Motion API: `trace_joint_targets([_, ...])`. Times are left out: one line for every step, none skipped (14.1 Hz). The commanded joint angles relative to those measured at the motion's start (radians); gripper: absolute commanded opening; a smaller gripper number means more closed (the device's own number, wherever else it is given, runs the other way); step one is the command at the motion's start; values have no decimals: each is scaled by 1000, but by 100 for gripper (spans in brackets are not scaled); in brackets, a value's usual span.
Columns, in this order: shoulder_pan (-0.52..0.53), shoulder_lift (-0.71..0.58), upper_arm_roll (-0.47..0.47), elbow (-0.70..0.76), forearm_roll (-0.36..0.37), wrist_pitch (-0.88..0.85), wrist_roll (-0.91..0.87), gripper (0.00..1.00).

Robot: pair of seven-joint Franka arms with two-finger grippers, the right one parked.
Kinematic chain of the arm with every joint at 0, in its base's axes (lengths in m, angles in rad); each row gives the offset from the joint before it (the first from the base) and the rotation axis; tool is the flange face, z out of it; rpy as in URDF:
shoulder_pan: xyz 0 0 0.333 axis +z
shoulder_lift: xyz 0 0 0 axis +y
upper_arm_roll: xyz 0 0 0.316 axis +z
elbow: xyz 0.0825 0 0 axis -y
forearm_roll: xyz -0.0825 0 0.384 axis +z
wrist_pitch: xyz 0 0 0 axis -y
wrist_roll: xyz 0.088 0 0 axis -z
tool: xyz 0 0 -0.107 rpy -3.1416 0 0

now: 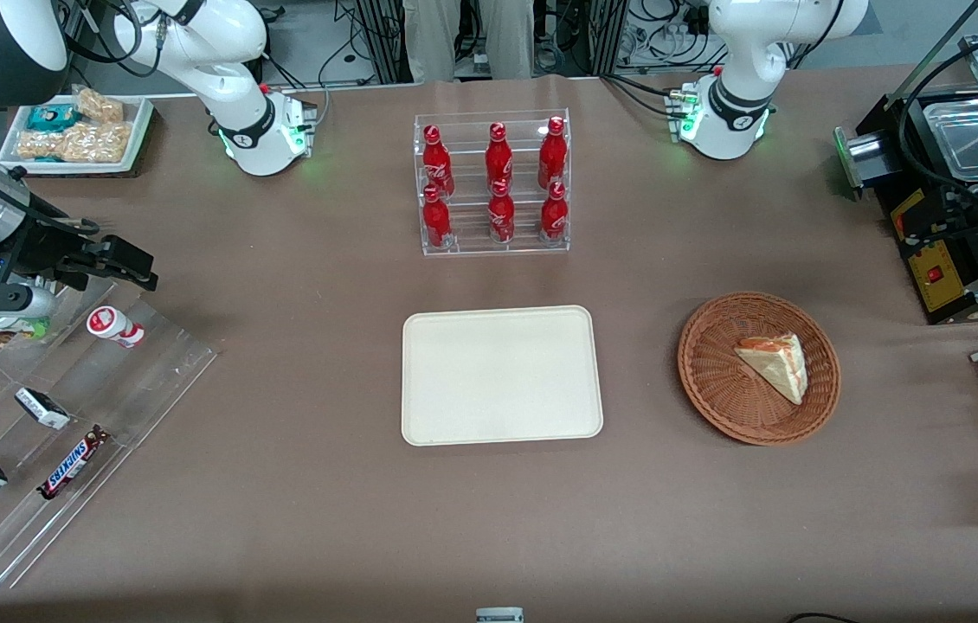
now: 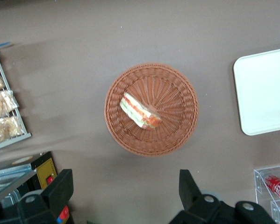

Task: Place sandwich from basket to tray
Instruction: 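Lower the open left gripper over the sandwich in the wicker basket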

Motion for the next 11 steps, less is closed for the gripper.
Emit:
trace_joint_targets([24,13,-19,24,-4,-54,1,100])
trace_joint_targets([22,19,-19,24,-15,-54,-15,100])
trace_joint_targets([19,21,-18,24,-19,-53,-28,100])
trace_joint_targets([16,20,-18,21,-19,-53,-31,100])
trace_joint_targets([16,18,-18,18,-19,-56,-31,100])
trace_joint_targets([14,18,-18,13,-19,-59,-31,100])
trace_joint_targets([16,18,-18,13,-19,-59,-31,100])
trace_joint_targets([14,18,-18,13,-18,-59,-31,100])
trace_joint_targets([16,18,-18,12,-18,-60,-29,100])
trace_joint_targets([14,19,-18,9,-16,-60,-29,100])
trace_joint_targets([14,19,-18,7,-16,-62,-31,100])
